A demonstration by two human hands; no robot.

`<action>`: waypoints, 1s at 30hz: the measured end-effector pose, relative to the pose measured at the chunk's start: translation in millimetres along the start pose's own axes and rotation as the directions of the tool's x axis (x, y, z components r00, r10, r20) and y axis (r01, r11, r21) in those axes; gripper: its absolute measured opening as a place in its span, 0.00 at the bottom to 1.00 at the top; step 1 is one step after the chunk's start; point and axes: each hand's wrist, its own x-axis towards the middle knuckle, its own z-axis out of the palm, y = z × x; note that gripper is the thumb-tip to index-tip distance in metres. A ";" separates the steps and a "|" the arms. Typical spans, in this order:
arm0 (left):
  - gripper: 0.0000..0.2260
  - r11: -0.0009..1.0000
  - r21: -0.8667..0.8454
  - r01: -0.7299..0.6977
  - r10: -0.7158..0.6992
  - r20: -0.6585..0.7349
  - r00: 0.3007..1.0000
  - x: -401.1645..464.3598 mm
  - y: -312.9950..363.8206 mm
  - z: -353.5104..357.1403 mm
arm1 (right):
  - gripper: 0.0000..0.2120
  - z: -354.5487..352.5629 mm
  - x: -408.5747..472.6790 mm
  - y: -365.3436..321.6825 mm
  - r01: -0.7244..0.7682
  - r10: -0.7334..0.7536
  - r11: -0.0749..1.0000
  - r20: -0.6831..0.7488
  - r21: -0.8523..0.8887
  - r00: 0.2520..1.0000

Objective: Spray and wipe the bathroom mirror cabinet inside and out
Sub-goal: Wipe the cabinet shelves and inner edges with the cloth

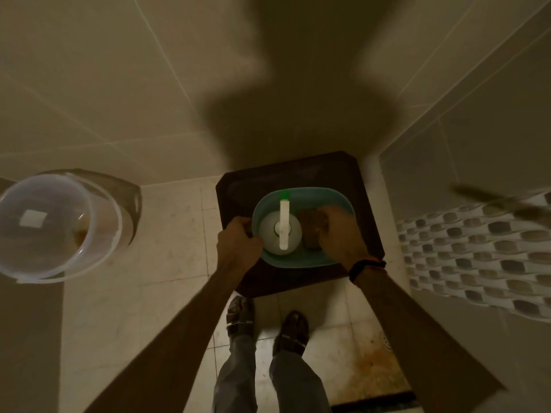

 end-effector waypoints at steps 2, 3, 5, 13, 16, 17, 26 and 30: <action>0.14 1.000 0.001 -0.005 0.005 -0.001 1.000 -0.2 -1.4 1.4 | 0.19 2.5 15.1 -2.6 0.070 -0.056 0.979 0.074 -0.191 0.996; 0.14 1.000 -0.007 -0.004 0.004 -0.005 1.000 -0.6 -2.0 1.9 | 0.20 4.2 21.9 -3.6 0.097 -0.071 0.958 0.106 -0.270 0.992; 0.15 1.000 -0.031 0.003 -0.003 -0.013 1.000 -1.6 -3.0 2.9 | 0.21 8.2 32.1 -4.4 0.132 -0.079 0.913 0.151 -0.385 0.985; 0.13 0.998 -0.055 -0.024 0.022 -0.036 0.999 -2.0 -8.4 4.2 | 0.14 20.3 38.2 -5.6 0.133 -0.094 0.803 0.096 -0.581 0.991; 0.14 0.998 -0.066 -0.018 0.016 -0.025 1.000 -3.0 -9.0 3.8 | 0.13 22.5 32.6 -2.6 0.099 -0.090 0.794 0.045 -0.600 0.995; 0.14 0.997 -0.070 -0.016 0.014 -0.021 1.000 -3.6 -9.1 3.3 | 0.13 22.0 30.3 -1.4 0.094 -0.096 0.793 0.029 -0.602 0.995; 0.14 0.997 -0.075 0.007 -0.008 -0.013 1.000 -22.9 7.2 -11.3 | 0.08 -22.4 2.4 -3.7 0.037 -0.022 0.972 0.066 -0.231 0.998; 0.12 0.997 -0.082 -0.004 0.001 -0.042 0.999 -40.9 21.0 -26.9 | 0.09 -46.9 -14.6 -11.8 -0.074 0.076 0.992 -0.024 0.105 0.997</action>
